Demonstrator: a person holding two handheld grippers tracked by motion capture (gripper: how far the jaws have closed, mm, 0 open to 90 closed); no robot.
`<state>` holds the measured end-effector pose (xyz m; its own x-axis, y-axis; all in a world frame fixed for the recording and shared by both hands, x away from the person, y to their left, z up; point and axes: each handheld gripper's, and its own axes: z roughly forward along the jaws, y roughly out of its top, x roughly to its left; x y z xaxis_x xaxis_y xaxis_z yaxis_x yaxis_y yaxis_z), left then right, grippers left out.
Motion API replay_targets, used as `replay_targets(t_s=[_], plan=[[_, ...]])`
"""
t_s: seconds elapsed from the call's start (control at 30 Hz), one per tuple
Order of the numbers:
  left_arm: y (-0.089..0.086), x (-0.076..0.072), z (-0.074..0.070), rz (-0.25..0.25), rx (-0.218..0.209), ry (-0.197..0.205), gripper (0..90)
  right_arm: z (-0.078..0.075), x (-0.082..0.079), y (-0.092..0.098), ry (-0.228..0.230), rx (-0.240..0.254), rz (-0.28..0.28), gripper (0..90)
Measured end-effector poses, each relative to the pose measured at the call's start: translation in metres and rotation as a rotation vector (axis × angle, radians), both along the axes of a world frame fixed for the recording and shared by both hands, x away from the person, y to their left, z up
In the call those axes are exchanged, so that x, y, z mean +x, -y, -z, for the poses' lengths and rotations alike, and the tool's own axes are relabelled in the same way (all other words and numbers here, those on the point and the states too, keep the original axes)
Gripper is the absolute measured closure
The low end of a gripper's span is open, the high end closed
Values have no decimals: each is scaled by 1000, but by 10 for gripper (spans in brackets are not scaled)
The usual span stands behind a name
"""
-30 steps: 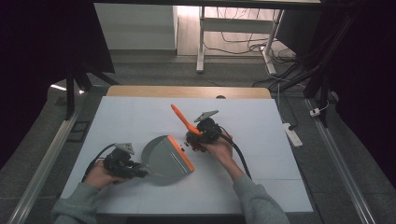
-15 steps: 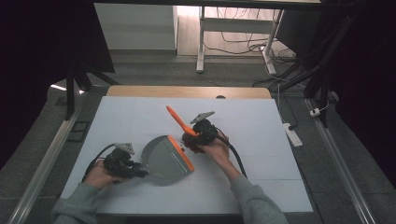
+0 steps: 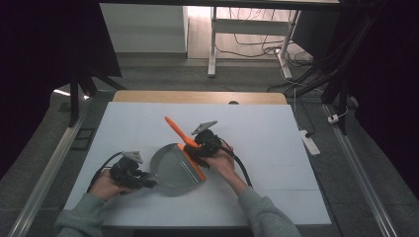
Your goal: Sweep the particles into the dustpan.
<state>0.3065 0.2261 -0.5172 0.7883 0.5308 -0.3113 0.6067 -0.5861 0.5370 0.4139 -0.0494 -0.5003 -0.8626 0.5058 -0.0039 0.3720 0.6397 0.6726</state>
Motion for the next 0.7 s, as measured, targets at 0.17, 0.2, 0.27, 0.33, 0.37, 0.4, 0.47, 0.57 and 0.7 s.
replay_targets(t_s=[0.17, 0.2, 0.27, 0.33, 0.37, 0.4, 0.47, 0.57, 0.7], plan=[[0, 0, 0, 1, 0, -1, 616, -2, -5, -8, 11, 14, -27, 708], [0, 0, 0, 0, 0, -1, 616, -3, -7, -9, 7, 19, -37, 708], [0, 0, 0, 0, 0, 0, 616, -4, -10, -14, 1, 24, -46, 708], [0, 0, 0, 0, 0, 0, 616, -4, -13, -19, 9, 20, -69, 708], [0, 0, 0, 0, 1, 1, 616, -4, -15, -21, 7, 22, -80, 708], [0, 0, 0, 1, 0, 0, 616, -5, -17, -23, 0, 29, -95, 708], [0, 0, 0, 0, 0, 0, 616, -6, -20, -26, -17, 50, -114, 708], [0, 0, 1, 0, 1, 0, 616, -12, -22, -25, 11, 51, -120, 708], [0, 0, 1, 0, 1, 1, 616, -21, -17, -12, 35, 75, -79, 708]])
